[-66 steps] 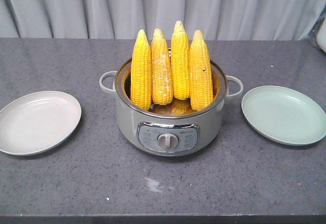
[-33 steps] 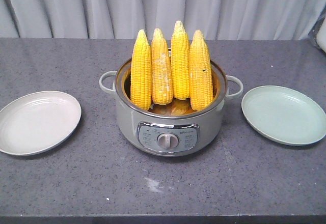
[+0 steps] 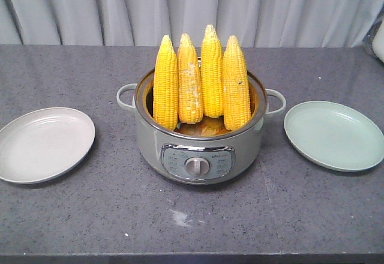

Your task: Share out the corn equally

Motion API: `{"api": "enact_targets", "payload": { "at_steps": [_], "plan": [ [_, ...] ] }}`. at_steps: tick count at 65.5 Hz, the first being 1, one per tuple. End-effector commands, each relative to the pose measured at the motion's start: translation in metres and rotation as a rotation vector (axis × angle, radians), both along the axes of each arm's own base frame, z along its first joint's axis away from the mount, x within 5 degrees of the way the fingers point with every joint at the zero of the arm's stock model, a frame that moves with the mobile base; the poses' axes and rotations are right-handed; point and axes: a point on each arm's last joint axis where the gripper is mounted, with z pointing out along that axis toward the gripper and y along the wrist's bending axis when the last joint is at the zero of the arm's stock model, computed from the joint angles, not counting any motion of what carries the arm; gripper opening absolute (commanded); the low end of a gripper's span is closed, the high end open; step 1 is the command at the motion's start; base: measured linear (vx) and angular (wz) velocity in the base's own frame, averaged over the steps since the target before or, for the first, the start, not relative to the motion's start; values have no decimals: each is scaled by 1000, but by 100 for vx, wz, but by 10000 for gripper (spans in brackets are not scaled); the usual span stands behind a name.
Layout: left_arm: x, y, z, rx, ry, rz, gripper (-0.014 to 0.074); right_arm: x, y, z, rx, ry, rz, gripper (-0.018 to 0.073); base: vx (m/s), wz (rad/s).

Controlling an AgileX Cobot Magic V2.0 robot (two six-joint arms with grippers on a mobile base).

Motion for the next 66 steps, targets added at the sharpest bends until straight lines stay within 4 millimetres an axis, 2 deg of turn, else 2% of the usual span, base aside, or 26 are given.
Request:
{"api": "enact_targets", "payload": {
  "at_steps": [1,8,14,21,32,56,66],
  "plan": [
    [24,1,35,-27,54,-4,-6,12,0,29,-24,30,5,-7,0,0],
    [50,1,64,-52,135,-11,-6,30,0,47,-63,161,23,-7,0,0],
    [70,0,78,-96,199,-29,-6,41,0,62,-58,250,28,-7,0,0],
    [82,-4,92,-135,304,-62,-6,56,0,72,-49,351,36,-7,0,0],
    [97,-5,91,-116,445,-96,-6,68,3,78,-9,433,61,-7,0,0],
    [99,-5,90,-116,453,-94,-6,70,2,78,-40,423,67,-5,0,0],
    [99,-5,90,-115,453,-94,8,68,3,77,-74,441,92,50,0,0]
  ]
}}
